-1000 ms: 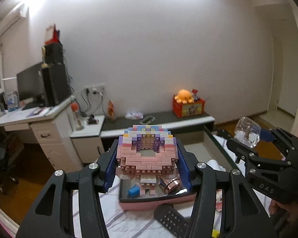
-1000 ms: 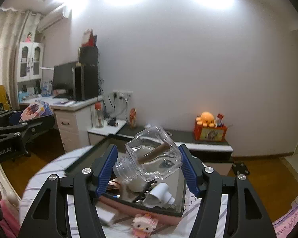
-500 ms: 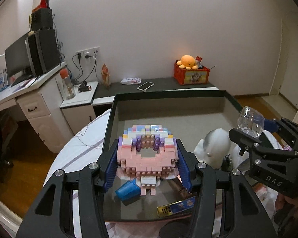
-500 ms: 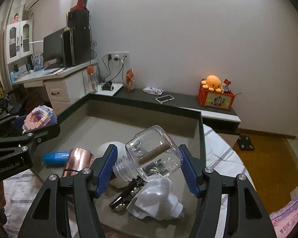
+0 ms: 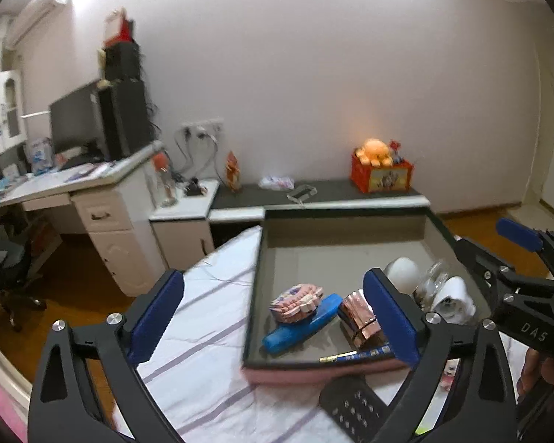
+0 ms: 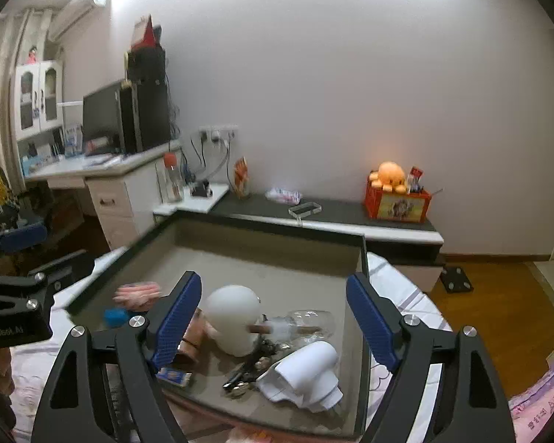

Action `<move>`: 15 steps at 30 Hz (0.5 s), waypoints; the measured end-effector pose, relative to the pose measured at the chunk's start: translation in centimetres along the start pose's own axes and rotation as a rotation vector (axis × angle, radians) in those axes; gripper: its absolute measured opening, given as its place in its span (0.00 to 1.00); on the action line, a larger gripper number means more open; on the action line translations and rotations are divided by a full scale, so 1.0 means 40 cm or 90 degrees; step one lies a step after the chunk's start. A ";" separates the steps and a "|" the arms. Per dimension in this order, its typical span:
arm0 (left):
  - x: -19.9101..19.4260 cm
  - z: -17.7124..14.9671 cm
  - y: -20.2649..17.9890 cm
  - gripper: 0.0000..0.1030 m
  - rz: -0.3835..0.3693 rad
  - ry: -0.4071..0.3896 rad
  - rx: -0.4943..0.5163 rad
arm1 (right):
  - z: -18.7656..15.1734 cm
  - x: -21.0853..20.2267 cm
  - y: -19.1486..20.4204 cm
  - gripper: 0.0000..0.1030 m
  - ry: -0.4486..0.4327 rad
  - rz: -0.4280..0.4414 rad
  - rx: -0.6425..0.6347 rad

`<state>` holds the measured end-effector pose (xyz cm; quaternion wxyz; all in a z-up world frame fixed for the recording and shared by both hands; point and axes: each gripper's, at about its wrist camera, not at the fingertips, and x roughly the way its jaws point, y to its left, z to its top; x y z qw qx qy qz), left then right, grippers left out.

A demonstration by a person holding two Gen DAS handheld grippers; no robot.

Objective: Organize rigid objects
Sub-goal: 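Open both grippers to drop the donut figure and glass jar into the pink box, then withdraw both open tools from the pink box back over the bed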

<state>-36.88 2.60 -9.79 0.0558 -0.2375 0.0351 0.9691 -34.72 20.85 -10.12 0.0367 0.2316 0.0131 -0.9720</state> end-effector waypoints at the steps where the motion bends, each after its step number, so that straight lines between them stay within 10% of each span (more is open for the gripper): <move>1: -0.034 0.002 0.006 1.00 -0.002 -0.017 -0.004 | 0.004 -0.034 0.006 0.80 -0.018 0.006 0.004; 15: -0.338 -0.094 0.064 1.00 -0.025 -0.093 -0.040 | -0.022 -0.343 0.087 1.00 -0.132 -0.033 -0.028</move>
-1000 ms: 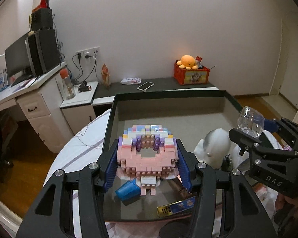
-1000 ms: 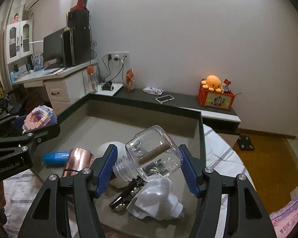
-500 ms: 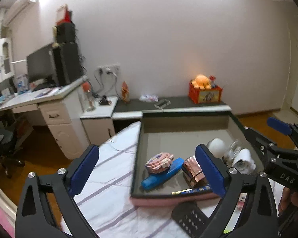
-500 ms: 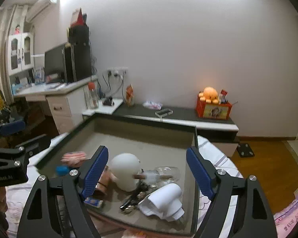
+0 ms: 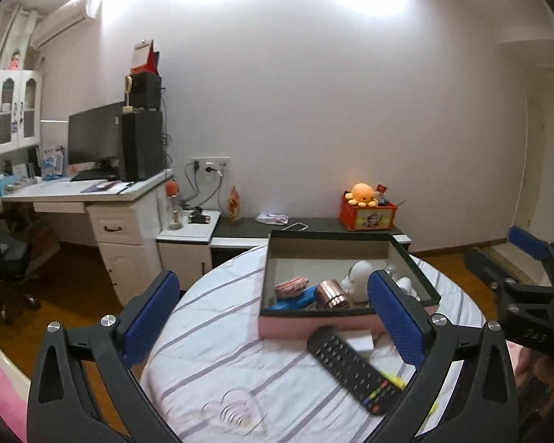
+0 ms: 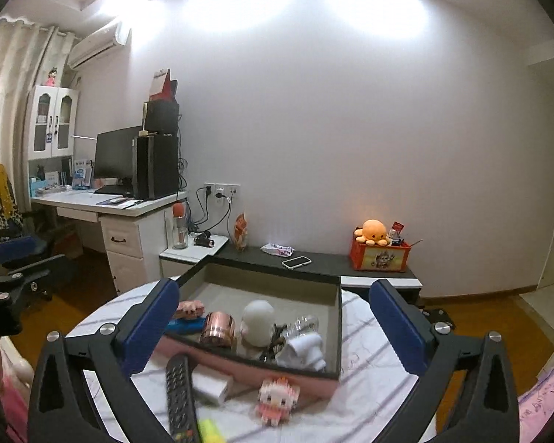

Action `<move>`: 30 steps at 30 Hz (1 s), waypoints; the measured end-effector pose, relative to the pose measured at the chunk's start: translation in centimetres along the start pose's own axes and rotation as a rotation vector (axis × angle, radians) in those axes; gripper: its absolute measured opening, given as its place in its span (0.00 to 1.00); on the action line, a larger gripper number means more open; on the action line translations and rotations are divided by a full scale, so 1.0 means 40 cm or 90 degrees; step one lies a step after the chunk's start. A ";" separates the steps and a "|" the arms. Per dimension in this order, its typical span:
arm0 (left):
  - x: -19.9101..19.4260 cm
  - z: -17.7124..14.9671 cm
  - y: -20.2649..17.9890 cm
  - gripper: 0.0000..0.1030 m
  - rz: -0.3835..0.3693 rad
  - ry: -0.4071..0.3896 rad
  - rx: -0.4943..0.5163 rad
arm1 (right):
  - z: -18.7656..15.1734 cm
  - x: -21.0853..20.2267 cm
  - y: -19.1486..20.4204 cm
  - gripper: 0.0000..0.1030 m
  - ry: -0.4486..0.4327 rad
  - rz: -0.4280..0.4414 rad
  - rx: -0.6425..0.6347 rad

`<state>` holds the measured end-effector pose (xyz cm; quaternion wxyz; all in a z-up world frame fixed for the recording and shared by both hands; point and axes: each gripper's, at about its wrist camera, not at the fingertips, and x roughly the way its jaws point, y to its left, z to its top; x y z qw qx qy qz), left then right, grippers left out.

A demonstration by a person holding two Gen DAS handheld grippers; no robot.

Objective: Organize rigid objects
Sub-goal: 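Withdraw both open tools from the pink box back over the bed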

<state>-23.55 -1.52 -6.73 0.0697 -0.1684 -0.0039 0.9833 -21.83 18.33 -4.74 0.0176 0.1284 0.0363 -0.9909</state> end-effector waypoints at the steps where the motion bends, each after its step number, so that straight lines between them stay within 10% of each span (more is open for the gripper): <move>1: -0.019 -0.009 0.000 1.00 0.002 -0.006 0.000 | -0.005 -0.019 0.001 1.00 -0.003 -0.002 0.001; 16: -0.154 -0.063 0.001 1.00 0.007 -0.007 0.026 | -0.096 -0.190 0.007 1.00 0.015 -0.023 -0.010; 30: -0.083 -0.117 -0.038 1.00 -0.009 0.067 0.062 | -0.201 -0.084 -0.009 1.00 0.125 -0.050 -0.019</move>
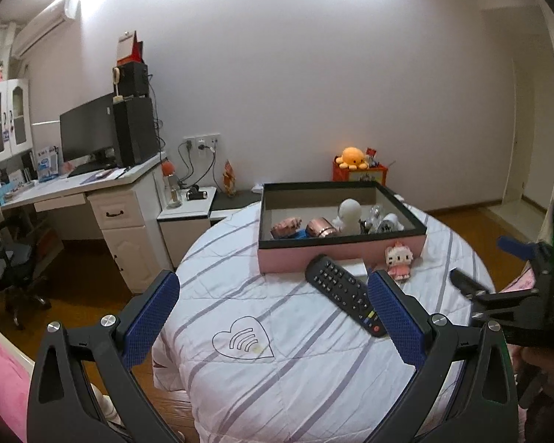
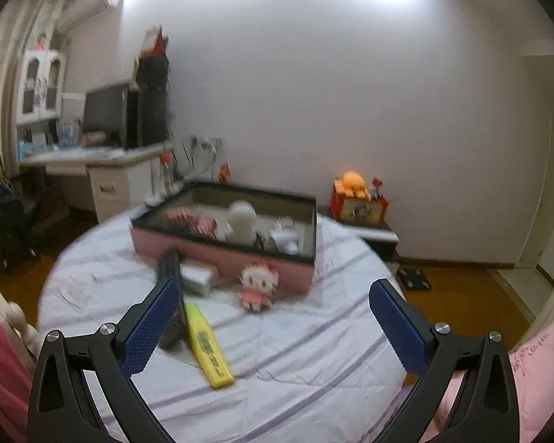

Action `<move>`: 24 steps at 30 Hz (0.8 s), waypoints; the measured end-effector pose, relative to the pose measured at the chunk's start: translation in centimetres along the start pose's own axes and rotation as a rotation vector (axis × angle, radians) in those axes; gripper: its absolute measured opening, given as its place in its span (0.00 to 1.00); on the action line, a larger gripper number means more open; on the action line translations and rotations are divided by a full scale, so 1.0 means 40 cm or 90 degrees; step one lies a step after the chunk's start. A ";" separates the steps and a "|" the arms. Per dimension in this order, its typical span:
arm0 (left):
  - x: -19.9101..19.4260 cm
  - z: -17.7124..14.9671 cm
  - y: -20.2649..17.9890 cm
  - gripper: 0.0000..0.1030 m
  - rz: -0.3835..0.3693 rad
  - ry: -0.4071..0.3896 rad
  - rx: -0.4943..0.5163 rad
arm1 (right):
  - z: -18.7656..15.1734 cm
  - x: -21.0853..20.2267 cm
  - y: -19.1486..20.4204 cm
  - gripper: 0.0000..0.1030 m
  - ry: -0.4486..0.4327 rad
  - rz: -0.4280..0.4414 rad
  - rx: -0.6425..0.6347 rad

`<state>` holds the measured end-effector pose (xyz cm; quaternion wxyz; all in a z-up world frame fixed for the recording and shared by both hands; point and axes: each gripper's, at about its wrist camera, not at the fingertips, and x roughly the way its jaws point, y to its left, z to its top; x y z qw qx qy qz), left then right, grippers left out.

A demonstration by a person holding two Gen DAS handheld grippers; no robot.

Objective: Organize rigid objects
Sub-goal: 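Withdraw both open tools from the pink box back over the bed, then grasp the black TV remote with the left gripper while the right gripper grasps the yellow highlighter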

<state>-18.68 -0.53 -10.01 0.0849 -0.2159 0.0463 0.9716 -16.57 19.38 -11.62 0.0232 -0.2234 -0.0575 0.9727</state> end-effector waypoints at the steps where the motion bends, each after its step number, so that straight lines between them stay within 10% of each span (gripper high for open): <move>1: 0.008 -0.002 -0.005 1.00 -0.001 0.005 0.005 | -0.009 0.022 0.000 1.00 0.017 -0.002 0.000; 13: 0.089 -0.023 -0.038 1.00 -0.015 0.060 0.033 | -0.115 0.169 0.035 0.91 0.168 0.089 -0.041; 21: 0.112 -0.027 -0.051 1.00 -0.014 0.081 0.050 | -0.126 0.219 0.074 0.59 0.208 0.152 -0.072; 23: 0.115 -0.025 -0.056 1.00 -0.015 0.083 0.051 | -0.121 0.226 0.073 0.25 0.208 0.174 -0.071; 24: 0.119 -0.025 -0.058 1.00 -0.017 0.086 0.050 | -0.122 0.226 0.073 0.25 0.206 0.174 -0.074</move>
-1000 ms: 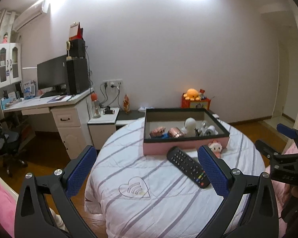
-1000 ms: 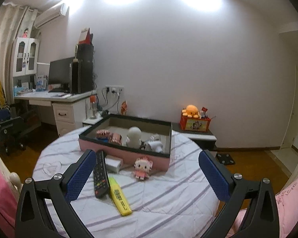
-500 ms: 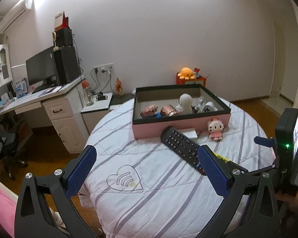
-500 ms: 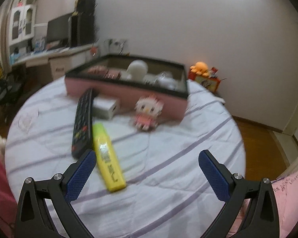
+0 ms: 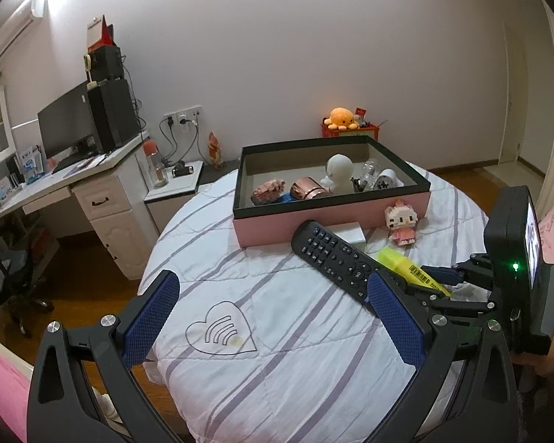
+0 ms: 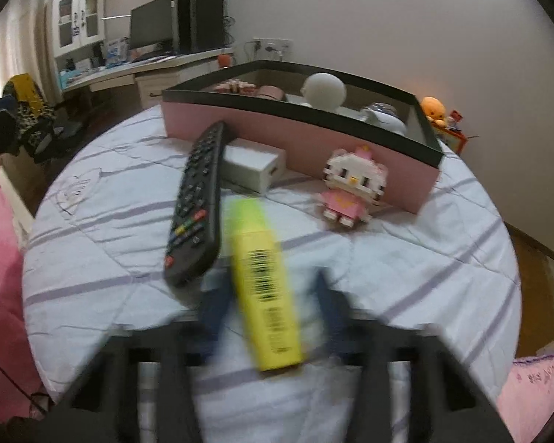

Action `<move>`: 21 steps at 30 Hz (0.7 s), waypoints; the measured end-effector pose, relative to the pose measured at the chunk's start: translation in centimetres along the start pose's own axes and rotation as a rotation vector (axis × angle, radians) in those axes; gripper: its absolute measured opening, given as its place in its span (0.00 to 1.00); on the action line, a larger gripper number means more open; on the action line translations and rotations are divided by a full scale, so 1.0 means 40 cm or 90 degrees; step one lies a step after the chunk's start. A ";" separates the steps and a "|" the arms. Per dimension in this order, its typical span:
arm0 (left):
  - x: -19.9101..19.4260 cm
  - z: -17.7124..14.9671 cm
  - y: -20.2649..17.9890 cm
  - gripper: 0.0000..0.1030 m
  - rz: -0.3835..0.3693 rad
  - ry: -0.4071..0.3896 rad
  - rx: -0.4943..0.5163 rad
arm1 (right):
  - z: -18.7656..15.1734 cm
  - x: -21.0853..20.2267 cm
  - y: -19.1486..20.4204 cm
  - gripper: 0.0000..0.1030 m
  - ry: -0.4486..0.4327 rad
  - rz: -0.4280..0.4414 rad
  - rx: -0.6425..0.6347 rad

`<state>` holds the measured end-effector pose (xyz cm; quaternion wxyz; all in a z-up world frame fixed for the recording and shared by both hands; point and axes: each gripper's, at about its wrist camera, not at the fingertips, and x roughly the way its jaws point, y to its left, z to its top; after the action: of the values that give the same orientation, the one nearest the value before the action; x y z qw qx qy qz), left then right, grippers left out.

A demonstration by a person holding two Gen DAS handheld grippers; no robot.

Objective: Organize rigid objects
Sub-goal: 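Grasp the black TV remote with the left gripper while the right gripper grasps the yellow highlighter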

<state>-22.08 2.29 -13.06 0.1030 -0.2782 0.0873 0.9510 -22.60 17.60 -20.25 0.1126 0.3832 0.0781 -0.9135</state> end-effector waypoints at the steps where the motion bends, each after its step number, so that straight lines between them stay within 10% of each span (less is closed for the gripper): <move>1: 0.004 0.001 -0.003 1.00 -0.002 0.003 -0.001 | -0.003 -0.001 -0.001 0.25 -0.001 -0.007 -0.004; 13: 0.154 0.004 -0.117 1.00 -0.087 0.095 -0.080 | -0.041 -0.039 -0.148 0.25 -0.012 -0.081 0.076; 21: 0.303 -0.023 -0.162 1.00 -0.059 0.212 -0.154 | -0.040 -0.027 -0.178 0.25 -0.035 -0.068 0.096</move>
<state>-30.00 10.13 -21.15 0.0970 -0.4453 -0.0246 0.8898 -22.66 24.96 -20.19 0.0364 0.3607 0.0266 -0.9316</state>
